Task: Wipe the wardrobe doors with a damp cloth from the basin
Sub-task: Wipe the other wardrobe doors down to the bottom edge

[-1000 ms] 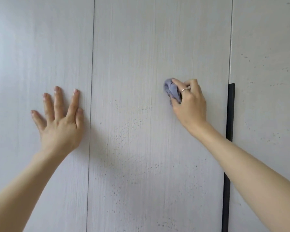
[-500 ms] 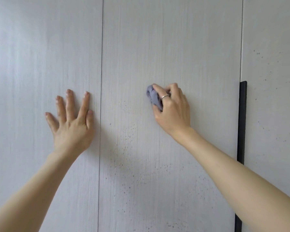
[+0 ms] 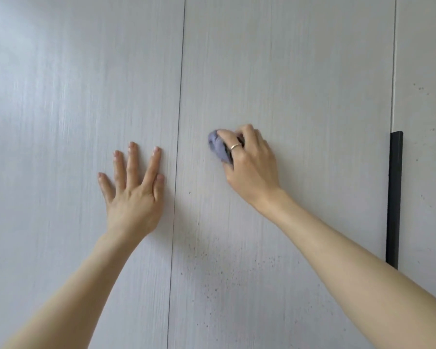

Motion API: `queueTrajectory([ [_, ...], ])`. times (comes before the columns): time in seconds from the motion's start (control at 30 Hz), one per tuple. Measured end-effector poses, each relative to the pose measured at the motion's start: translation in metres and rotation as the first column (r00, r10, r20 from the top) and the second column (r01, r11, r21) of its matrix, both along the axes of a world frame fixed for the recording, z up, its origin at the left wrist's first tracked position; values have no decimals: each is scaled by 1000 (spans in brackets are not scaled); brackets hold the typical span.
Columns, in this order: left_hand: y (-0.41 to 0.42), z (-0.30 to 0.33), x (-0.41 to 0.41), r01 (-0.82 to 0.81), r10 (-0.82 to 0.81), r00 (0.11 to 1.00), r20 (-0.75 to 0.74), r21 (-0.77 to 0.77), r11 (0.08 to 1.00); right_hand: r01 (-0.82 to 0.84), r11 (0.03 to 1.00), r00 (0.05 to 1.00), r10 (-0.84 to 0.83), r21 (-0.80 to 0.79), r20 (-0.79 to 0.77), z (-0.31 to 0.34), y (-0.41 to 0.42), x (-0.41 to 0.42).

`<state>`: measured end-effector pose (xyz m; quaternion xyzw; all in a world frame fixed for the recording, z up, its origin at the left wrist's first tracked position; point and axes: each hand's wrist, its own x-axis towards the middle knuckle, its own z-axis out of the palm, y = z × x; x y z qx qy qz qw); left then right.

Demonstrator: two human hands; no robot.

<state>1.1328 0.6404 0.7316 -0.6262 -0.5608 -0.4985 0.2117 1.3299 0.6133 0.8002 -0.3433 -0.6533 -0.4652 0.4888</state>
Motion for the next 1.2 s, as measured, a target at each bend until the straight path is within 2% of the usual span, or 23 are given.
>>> queueTrajectory([
  [0.07, 1, 2, -3, 0, 0, 1000, -18, -7, 1000, -48, 998, 949, 37, 28, 312, -33, 4, -4],
  [0.1, 1, 1, -6, -1, 1, 999, -32, -14, 1000, -25, 1000, 876, 13, 18, 482, -50, 2, -3],
  [0.13, 1, 0, -7, -2, 1, 999, -43, -17, 1000, 22, 1000, 800, -30, 20, 599, -59, 1, -2],
  [0.17, 1, -1, -8, -3, 2, 999, -51, -18, 1000, 64, 997, 761, -69, 32, 645, -58, 1, 0],
  [0.23, 1, -4, -9, 0, -1, 999, -51, -10, 1000, 78, 995, 817, -101, 64, 568, -37, 2, -2],
  [0.33, 0, -8, -9, 2, -3, 999, -47, -18, 1000, 99, 991, 954, -121, 94, 274, 11, 2, -20],
  [0.4, -2, -13, -9, -19, 18, 999, -41, -37, 999, 155, 988, 981, -155, 10, 117, 27, 4, -34],
  [0.47, -3, -18, -8, -19, 18, 999, -33, -42, 999, 98, 995, 993, -98, -2, 63, 14, 5, -46],
  [0.53, -2, -20, -10, -12, 11, 999, -37, -41, 999, -8, 999, 986, 3, 33, 167, -21, 3, -50],
  [0.6, -1, -23, -12, -11, 9, 999, -51, -44, 999, -54, 999, 926, 50, 2, 373, -60, 1, -40],
  [0.67, -3, -33, -13, -18, 15, 998, -53, -60, 998, 30, 1000, 807, -25, 1, 590, -86, -1, -23],
  [0.7, -4, -41, -14, -20, 17, 999, -48, -72, 997, 63, 998, 758, -60, 19, 650, -88, -2, -18],
  [0.73, -4, -46, -13, -17, 13, 999, -43, -79, 997, 88, 995, 745, -95, 44, 660, -81, -1, -13],
  [0.77, -5, -50, -14, -18, 15, 999, -34, -88, 996, 98, 994, 775, -112, 56, 622, -71, -1, -15],
  [0.8, -6, -53, -15, -24, 21, 999, -26, -94, 995, 94, 994, 839, -105, 49, 533, -58, -1, -18],
  [0.87, -6, -53, -16, -24, 22, 999, -26, -91, 996, 42, 999, 968, -47, 25, 248, -36, -3, -23],
  [0.9, -6, -53, -16, -20, 18, 1000, -25, -93, 995, 16, 1000, 990, -15, 0, 137, -36, -4, -26],
  [0.93, -7, -53, -16, -17, 15, 1000, -20, -97, 995, -5, 1000, 995, 6, -10, 103, -45, -3, -27],
  [1.0, -8, -59, -15, -15, 14, 1000, -12, -110, 994, -32, 999, 971, 36, -21, 237, -90, 0, -28],
  [1.03, -9, -63, -15, -15, 14, 1000, -9, -118, 993, -27, 999, 928, 39, -37, 371, -117, 0, -27],
  [1.1, -12, -75, -14, -18, 17, 1000, -8, -137, 990, 23, 999, 783, 12, -49, 621, -161, -5, -20],
  [1.17, -14, -83, -13, -23, 22, 1000, -8, -152, 988, 48, 998, 705, -1, -47, 709, -165, -8, -12],
  [1.2, -15, -84, -13, -24, 23, 1000, -6, -158, 987, 49, 998, 721, -14, -31, 693, -154, -8, -10],
])
